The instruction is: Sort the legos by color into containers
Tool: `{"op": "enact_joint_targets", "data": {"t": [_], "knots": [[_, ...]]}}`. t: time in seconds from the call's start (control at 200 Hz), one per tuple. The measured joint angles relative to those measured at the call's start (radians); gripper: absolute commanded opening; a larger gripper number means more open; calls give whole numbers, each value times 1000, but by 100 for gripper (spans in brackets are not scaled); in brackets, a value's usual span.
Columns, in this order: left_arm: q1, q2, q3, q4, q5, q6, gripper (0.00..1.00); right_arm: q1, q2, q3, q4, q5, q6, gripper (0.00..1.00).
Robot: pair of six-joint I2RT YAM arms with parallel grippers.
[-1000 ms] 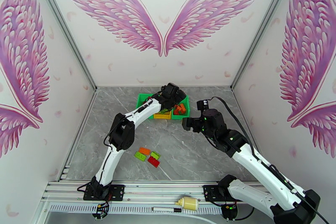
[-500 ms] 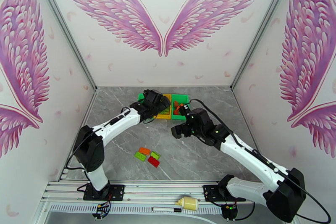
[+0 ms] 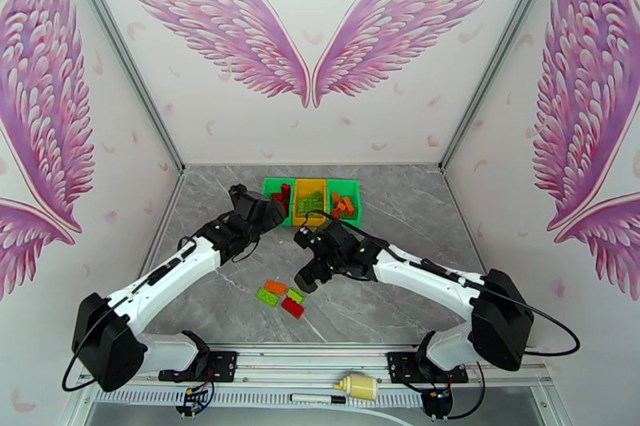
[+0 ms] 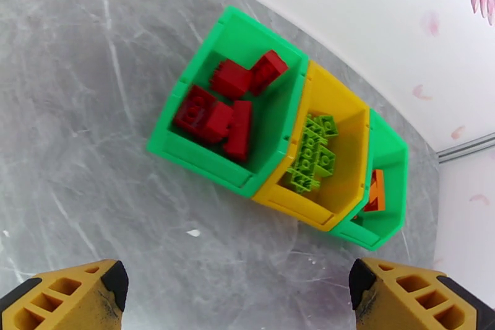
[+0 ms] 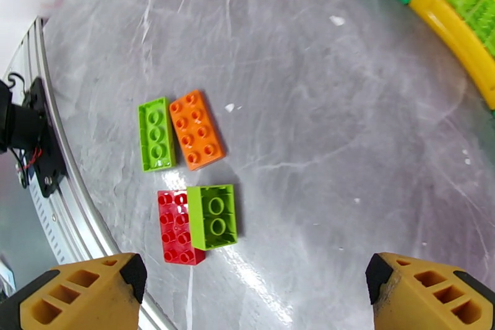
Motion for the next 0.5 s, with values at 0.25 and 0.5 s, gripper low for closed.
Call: {"op": "enact_joint_targets", "data": {"t": [0.25,0.5], "knots": [[56,-105,-96,-54,-2,-14,99,45,152,66,-21,-13,-40,98],[72,-116,-96,-75,-2,-30,99,74,281,144,-55,-4,-54,95]]}}
